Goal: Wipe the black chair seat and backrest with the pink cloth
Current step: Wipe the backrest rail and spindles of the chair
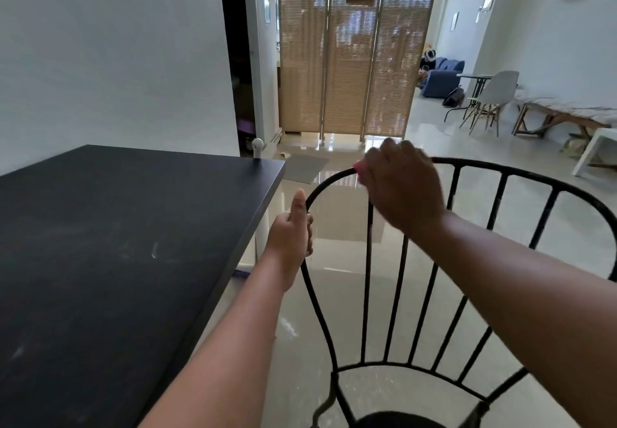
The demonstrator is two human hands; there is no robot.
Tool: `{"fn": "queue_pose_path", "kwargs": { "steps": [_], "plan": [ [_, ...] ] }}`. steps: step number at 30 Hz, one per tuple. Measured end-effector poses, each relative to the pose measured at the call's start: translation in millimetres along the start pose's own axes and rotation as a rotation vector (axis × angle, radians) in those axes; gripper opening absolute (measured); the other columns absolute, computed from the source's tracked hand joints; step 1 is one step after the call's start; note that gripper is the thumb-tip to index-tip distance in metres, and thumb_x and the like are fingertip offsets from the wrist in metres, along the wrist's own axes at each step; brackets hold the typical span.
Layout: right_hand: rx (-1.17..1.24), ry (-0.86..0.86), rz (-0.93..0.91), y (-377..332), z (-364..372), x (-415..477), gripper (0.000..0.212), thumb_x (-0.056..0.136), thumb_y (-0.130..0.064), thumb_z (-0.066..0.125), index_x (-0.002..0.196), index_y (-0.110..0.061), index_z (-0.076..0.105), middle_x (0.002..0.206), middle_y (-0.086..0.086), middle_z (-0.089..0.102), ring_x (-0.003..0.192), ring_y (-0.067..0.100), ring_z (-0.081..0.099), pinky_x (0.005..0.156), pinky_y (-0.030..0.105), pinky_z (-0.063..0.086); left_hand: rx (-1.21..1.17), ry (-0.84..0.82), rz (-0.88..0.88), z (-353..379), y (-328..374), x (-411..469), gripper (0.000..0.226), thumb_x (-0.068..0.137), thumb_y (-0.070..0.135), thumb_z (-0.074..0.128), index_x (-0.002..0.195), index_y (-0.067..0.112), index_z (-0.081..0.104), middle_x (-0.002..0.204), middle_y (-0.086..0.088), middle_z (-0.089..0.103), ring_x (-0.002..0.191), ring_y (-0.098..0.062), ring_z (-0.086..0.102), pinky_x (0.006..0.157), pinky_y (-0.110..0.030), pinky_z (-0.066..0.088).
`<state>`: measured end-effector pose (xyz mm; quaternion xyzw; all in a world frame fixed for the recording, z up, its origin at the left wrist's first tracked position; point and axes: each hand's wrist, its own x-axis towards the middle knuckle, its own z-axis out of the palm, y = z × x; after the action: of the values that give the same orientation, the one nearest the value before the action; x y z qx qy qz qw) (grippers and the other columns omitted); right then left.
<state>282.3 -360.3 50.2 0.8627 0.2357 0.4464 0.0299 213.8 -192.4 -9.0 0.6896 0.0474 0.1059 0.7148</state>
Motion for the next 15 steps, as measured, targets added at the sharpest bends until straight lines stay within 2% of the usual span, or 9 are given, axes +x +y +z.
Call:
{"fn": "queue_pose_path", "kwargs": {
  "steps": [3, 6, 11, 13, 15],
  "plan": [
    [0.036, -0.019, -0.169, -29.3, 1.0, 8.8, 0.033, 0.102, -0.036, 0.038, 0.101, -0.012, 0.061, 0.095, 0.01, 0.063, 0.084, 0.029, 0.061, 0.068, 0.04, 0.05, 0.01, -0.011, 0.008, -4.6, -2.7, 3.0, 0.056, 0.097, 0.062, 0.031, 0.058, 0.021, 0.029, 0.048, 0.005, 0.029, 0.043, -0.012, 0.027, 0.052, -0.029, 0.031],
    [-0.018, -0.049, -0.358, -8.5, -6.9, 15.0, 0.041, 0.104, -0.041, 0.032, 0.1, -0.016, 0.063, 0.092, 0.008, 0.064, 0.078, 0.024, 0.064, 0.06, 0.037, 0.053, 0.01, -0.012, 0.012, -4.5, -5.5, 5.3, 0.054, 0.097, 0.062, 0.032, 0.061, 0.02, 0.031, 0.049, 0.004, 0.028, 0.045, -0.012, 0.027, 0.053, -0.03, 0.031],
    [-0.134, -0.093, -0.215, 62.9, -18.2, -1.4, 0.043, 0.1, -0.044, 0.035, 0.083, -0.013, 0.06, 0.075, 0.008, 0.06, 0.063, 0.026, 0.062, 0.054, 0.035, 0.051, 0.026, 0.028, 0.033, -1.9, -8.2, 5.2, 0.053, 0.095, 0.063, 0.033, 0.062, 0.021, 0.029, 0.051, 0.004, 0.024, 0.046, -0.013, 0.021, 0.051, -0.031, 0.026],
    [-0.126, -0.079, -0.134, 88.6, -22.6, -14.4, 0.047, 0.1, -0.045, 0.031, 0.084, -0.012, 0.06, 0.074, 0.008, 0.061, 0.062, 0.026, 0.061, 0.054, 0.028, 0.043, 0.035, 0.048, 0.037, 0.6, -7.5, 3.7, 0.053, 0.095, 0.064, 0.033, 0.062, 0.022, 0.028, 0.051, 0.003, 0.024, 0.047, -0.014, 0.02, 0.05, -0.031, 0.024],
    [-0.114, -0.043, -0.027, 110.5, -28.1, -29.0, 0.049, 0.102, -0.044, 0.03, 0.082, -0.01, 0.061, 0.072, 0.009, 0.06, 0.059, 0.026, 0.059, 0.053, 0.026, 0.036, 0.049, 0.083, 0.038, 5.8, -7.2, 3.5, 0.054, 0.093, 0.066, 0.032, 0.061, 0.022, 0.028, 0.05, 0.004, 0.024, 0.047, -0.014, 0.019, 0.049, -0.031, 0.023]
  ]
}}
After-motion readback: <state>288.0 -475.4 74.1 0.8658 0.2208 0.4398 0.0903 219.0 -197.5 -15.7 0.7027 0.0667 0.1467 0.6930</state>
